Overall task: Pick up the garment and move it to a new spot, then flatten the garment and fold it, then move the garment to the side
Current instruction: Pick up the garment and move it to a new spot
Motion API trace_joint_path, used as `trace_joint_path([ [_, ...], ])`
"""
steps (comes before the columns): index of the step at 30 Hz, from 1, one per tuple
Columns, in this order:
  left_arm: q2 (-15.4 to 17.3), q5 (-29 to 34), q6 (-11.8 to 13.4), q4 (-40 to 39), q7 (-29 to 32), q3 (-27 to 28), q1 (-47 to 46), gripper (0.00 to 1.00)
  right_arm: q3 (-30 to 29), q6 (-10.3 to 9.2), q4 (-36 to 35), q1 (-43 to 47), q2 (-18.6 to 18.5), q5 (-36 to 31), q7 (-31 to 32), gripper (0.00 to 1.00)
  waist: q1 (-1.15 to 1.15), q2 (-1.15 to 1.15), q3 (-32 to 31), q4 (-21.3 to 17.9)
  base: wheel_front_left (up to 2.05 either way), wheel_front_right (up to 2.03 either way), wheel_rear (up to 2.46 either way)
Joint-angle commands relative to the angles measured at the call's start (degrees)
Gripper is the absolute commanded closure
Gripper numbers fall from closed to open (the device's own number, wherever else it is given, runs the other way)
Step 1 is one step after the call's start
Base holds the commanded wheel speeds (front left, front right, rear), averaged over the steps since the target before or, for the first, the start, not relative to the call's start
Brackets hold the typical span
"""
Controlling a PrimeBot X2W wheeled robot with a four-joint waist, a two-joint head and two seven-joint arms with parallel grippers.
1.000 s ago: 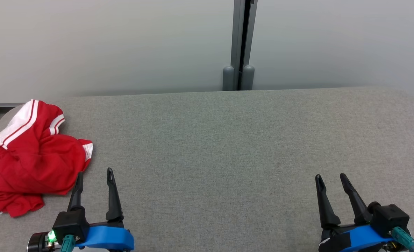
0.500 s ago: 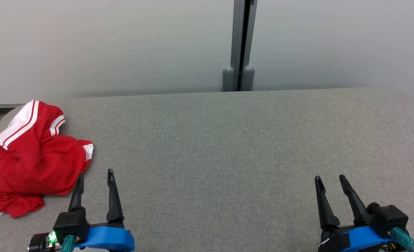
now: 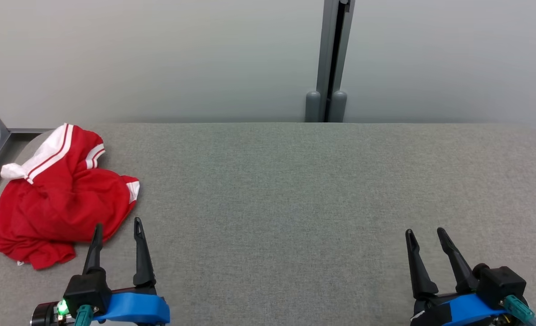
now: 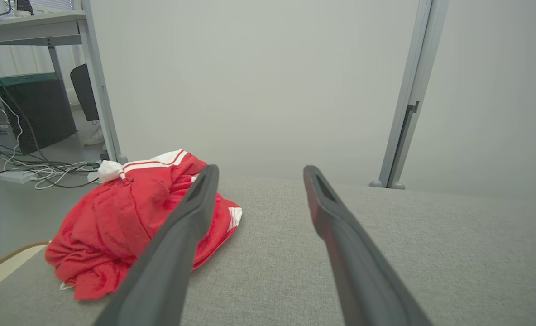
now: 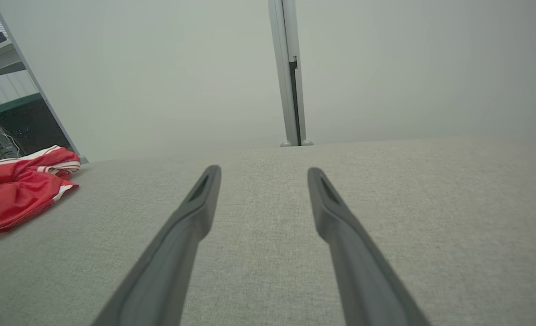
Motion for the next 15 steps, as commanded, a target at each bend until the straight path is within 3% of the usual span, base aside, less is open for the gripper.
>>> trace_joint_path([
  [1,0.0,0.3,-0.1,-0.5,-0.3,0.4,0.6,0.00,0.2,0.03,0.1,0.8,-0.3,-0.1,-0.2,0.00,0.00,0.00,0.0,0.7,0.00,0.00,0.00],
  [15,0.0,1.1,0.0,-0.6,-0.2,1.5,1.2,0.00,0.4,0.03,0.4,1.2,-0.3,0.1,-0.2,0.00,0.00,0.00,0.4,7.9,0.00,0.00,0.00],
])
